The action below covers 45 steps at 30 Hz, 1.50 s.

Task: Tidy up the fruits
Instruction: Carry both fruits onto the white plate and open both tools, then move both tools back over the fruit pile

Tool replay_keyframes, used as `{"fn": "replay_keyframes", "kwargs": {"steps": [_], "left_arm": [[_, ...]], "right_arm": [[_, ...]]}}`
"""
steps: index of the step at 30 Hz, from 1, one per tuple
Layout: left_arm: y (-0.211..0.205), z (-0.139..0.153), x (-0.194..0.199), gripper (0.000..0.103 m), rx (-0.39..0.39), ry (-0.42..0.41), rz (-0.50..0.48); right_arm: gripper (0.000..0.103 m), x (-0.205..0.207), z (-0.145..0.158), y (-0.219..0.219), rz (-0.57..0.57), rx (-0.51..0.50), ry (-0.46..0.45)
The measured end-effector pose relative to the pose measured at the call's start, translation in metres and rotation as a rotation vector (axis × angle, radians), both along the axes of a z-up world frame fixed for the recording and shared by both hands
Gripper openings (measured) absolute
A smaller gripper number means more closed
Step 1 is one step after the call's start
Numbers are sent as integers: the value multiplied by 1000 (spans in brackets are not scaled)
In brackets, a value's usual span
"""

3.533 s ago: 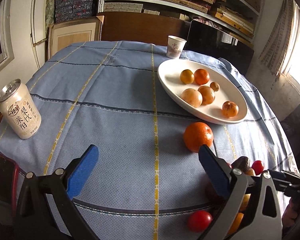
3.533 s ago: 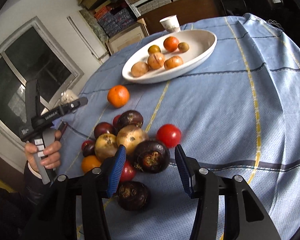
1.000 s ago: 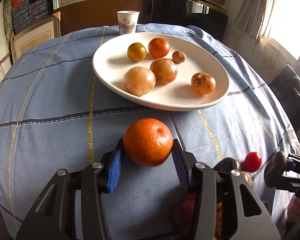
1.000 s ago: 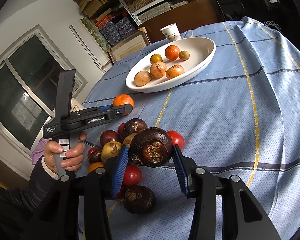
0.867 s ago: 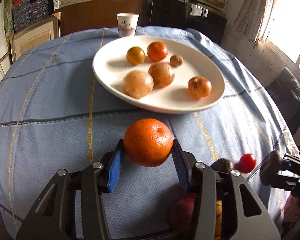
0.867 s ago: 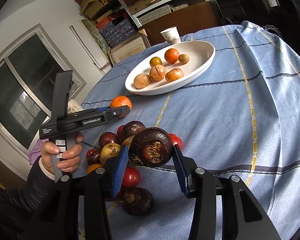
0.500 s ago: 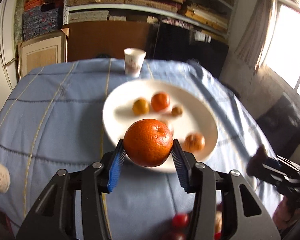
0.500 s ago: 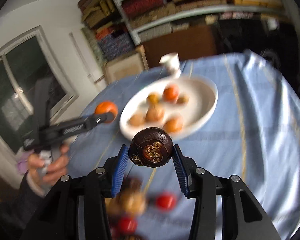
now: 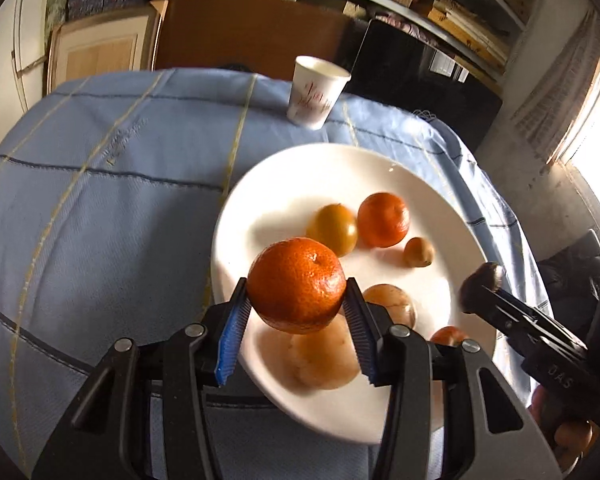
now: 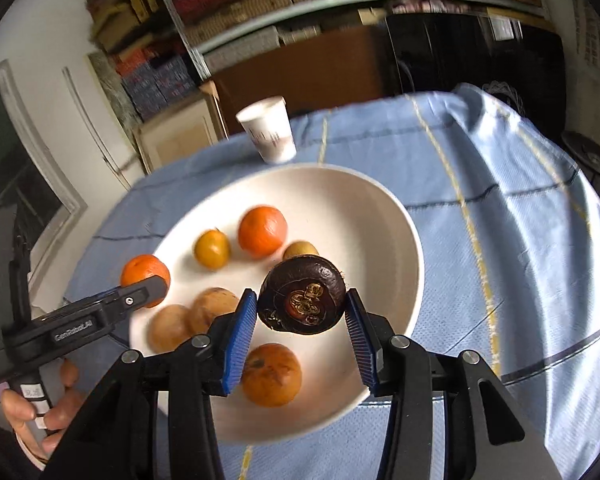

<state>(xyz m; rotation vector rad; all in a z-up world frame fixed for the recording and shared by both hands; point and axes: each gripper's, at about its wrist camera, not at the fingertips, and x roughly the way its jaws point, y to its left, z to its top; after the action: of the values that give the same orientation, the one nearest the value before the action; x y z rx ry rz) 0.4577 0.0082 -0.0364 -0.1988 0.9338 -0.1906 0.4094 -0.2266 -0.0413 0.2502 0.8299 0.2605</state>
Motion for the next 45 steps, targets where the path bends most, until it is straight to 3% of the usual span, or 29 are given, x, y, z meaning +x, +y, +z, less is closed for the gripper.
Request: {"fn": "replay_keyframes", "kwargs": {"steps": [3,7,10,11,13,15,18,21,28,34,40,45], "left_arm": [[-2,-4,1,47,12,7,-5],[0,5,-6,67,-10,-11,-5],[0,26,-24,69,18,-72,2],[0,35,-33,73,21,-93,-3],[2,49,-52,91,34,-138,2],[0,64,-75,93,86,-187,7],[1,72,-110,98,107,-231,-25],[5,63,-138,98,132,-234,-24],[20,23,-195,98,159,-192,-13],[25,5,-230,98,196,-174,-20],[35,-3,-249,98,153,-148,-27],[41,0,-253,98,173,-160,12]], "right_arm": [[46,9,-10,3,3,14,37],[58,6,-10,4,1,30,37],[58,-4,3,0,6,31,11],[58,-10,9,-1,8,30,-3],[59,-26,22,-6,16,39,-39],[62,-48,29,-12,28,54,-74],[67,-84,30,-22,38,62,-120],[68,-123,17,-30,74,93,-142],[71,-178,-1,-37,118,134,-99],[74,-200,-7,-25,171,62,-96],[74,-226,-10,-10,272,-18,-105],[83,-248,-1,-3,344,-58,-150]]}}
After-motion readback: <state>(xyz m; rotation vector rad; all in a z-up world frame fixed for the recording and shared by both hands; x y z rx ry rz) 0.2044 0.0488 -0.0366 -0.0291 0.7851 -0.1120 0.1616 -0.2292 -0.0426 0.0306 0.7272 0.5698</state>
